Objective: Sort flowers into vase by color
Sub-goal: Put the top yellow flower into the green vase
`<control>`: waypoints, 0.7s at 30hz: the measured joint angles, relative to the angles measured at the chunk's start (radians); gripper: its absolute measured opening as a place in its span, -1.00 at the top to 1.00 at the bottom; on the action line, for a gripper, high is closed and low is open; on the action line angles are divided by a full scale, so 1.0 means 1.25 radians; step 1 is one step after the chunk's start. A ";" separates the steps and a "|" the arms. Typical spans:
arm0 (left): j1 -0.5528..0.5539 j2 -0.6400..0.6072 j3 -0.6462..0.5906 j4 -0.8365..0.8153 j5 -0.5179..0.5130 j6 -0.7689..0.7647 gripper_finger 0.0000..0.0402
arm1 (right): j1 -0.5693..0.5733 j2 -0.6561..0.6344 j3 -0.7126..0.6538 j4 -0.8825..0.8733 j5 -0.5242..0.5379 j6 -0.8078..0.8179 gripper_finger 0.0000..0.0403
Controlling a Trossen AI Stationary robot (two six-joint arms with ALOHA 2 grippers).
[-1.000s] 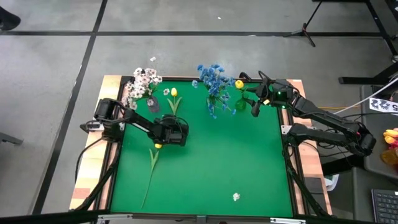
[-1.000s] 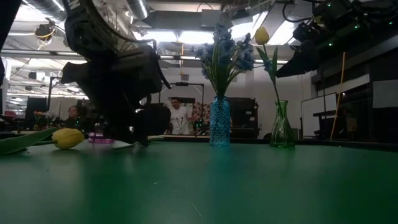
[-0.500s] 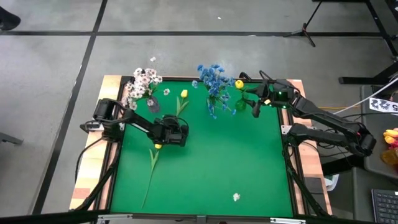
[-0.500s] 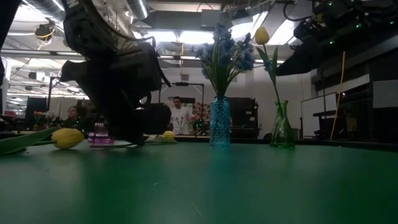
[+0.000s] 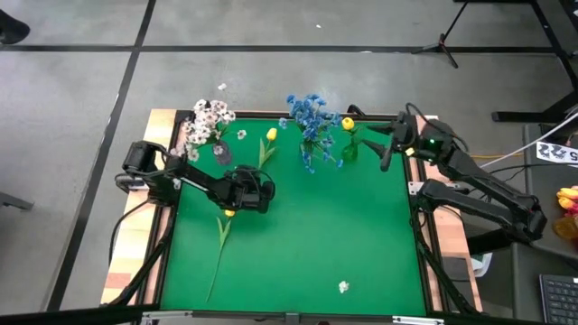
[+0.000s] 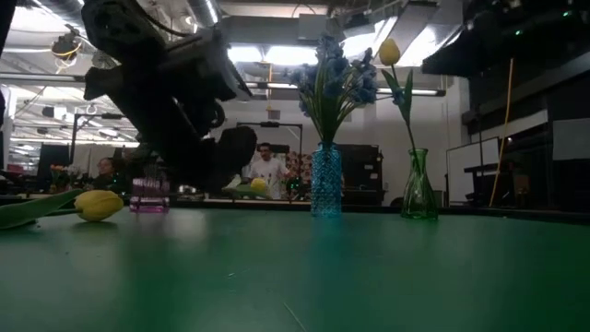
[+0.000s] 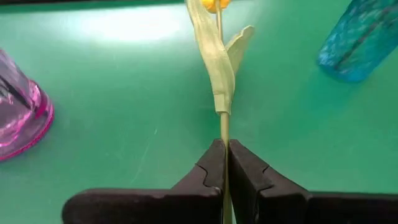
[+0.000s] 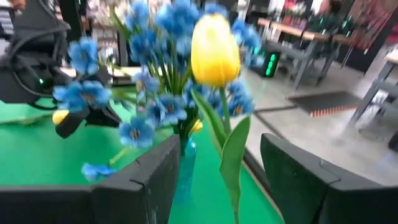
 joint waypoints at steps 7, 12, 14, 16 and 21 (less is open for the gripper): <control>-0.030 -0.051 0.000 0.004 -0.058 0.003 0.99 | 0.000 -0.086 0.000 -0.001 0.000 0.014 -0.11; -0.057 -0.084 0.001 0.026 -0.101 0.021 0.98 | 0.000 -0.117 0.000 -0.002 0.000 0.027 -0.11; -0.068 -0.094 0.002 0.042 -0.122 0.027 0.99 | 0.000 -0.120 0.000 -0.010 0.000 0.039 -0.11; -0.079 -0.103 0.002 0.052 -0.139 0.044 0.99 | 0.001 -0.120 0.000 -0.016 0.000 0.045 -0.11; -0.100 -0.139 0.002 0.060 -0.182 0.086 0.98 | 0.001 -0.120 0.000 -0.020 -0.029 0.048 -0.11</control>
